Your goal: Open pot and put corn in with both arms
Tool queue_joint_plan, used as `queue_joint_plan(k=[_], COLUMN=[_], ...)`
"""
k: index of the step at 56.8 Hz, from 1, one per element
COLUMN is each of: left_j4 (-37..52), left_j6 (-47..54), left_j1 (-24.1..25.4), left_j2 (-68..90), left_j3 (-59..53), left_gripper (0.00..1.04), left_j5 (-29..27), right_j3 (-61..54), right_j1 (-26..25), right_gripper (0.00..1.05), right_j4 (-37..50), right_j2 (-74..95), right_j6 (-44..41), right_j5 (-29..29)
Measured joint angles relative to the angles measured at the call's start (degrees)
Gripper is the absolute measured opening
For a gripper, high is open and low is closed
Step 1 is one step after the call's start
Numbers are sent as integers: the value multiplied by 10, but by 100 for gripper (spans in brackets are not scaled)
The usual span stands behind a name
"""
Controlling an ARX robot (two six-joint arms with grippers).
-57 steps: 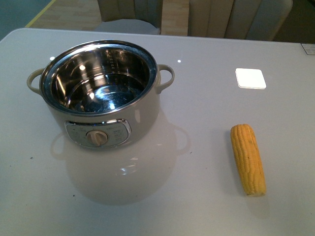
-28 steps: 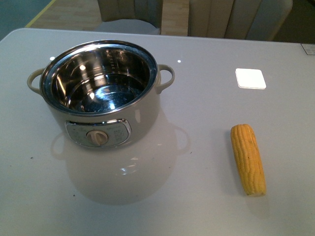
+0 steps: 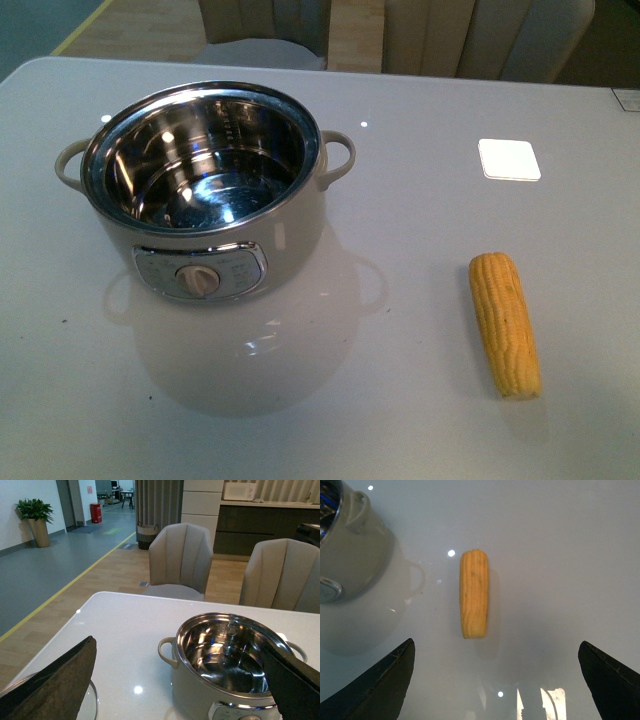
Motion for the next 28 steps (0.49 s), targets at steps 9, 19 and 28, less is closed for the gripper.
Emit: queue_joint_plan(k=[9, 19, 28], left_j4=[0, 0, 0], left_j6=[0, 0, 0], left_j1=[0, 0, 0], left_j2=[0, 0, 0], left_j3=[0, 0, 0], left_gripper=[98, 98, 98], left_j5=[0, 0, 0], right_j3=[28, 81, 128], right_j1=[28, 46, 56], right_gripper=[96, 96, 96], right_j4=[150, 274, 321], right_j2=[176, 370, 497], right_j6=[4, -6, -24], right_j5=[26, 39, 31])
